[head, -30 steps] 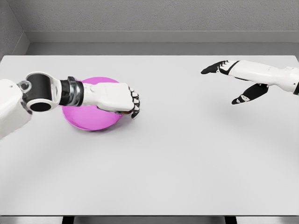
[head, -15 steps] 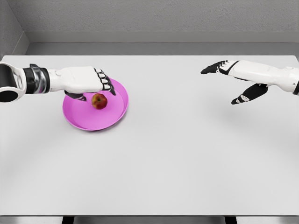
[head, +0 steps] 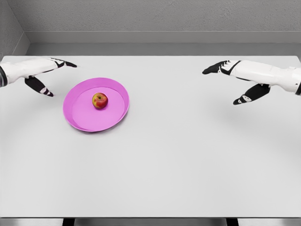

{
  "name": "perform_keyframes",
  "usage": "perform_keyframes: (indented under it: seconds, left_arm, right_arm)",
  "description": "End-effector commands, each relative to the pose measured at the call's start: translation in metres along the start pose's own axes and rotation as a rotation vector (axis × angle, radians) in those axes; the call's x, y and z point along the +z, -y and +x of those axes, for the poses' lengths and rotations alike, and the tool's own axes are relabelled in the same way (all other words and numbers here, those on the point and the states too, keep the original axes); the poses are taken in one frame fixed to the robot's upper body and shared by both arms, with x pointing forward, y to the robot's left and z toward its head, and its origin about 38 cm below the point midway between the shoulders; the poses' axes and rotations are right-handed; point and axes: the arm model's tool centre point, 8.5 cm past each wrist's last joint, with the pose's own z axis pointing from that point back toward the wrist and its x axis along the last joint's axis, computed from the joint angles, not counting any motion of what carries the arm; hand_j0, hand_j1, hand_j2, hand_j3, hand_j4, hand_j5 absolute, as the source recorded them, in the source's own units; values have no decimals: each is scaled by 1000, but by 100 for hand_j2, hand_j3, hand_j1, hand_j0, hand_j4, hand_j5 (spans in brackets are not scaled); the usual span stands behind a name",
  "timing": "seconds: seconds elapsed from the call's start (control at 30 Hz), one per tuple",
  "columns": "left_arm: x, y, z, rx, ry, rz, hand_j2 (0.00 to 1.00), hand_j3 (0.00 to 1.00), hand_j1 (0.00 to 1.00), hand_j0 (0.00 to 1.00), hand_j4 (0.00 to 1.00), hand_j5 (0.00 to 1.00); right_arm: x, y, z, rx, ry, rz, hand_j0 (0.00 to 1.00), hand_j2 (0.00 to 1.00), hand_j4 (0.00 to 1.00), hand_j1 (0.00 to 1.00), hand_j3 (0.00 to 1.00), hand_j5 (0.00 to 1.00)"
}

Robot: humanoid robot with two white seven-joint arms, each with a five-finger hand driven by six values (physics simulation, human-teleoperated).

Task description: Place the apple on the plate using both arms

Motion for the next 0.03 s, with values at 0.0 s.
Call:
perform_keyframes:
  seconds: [0.0]
  left_arm:
    - [4,1,-8,32,-20,12,100,100,100,100,100,100]
  right_arm:
    - [1,0,0,-7,-1,-4,100,100,100,100,100,100]
